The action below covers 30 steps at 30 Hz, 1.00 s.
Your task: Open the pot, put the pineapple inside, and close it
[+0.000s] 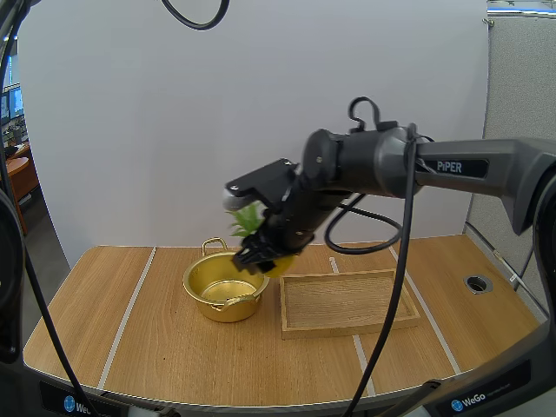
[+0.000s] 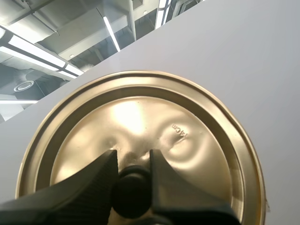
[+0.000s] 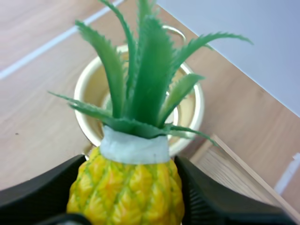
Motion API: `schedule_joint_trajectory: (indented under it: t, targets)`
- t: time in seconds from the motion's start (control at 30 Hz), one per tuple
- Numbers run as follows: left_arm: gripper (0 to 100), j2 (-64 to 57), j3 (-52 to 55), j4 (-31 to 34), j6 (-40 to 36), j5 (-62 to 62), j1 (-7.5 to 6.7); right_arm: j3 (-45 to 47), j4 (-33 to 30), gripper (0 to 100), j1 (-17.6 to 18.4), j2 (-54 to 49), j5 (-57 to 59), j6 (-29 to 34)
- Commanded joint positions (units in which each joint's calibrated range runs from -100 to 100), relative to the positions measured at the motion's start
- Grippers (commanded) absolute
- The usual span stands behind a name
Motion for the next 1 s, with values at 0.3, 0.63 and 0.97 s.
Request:
schedule_joint_trajectory:
  t: [0.3, 0.63, 0.97]
  targets:
    - [0, -0.4, -0.5, 0.4, -0.1, -1.8, -0.1, -9.5, 0.1, 0, 2.0, 12.7, -1.3, 0.8]
    - [0, -0.4, -0.5, 0.4, -0.1, -1.8, -0.1, -15.8, 0.1, 0, 2.0, 23.4, -2.0, 0.5]
    - [0, -0.4, -0.5, 0.4, -0.1, -1.8, -0.1, -16.5, 0.1, 0, 2.0, 29.2, -3.2, 0.5]
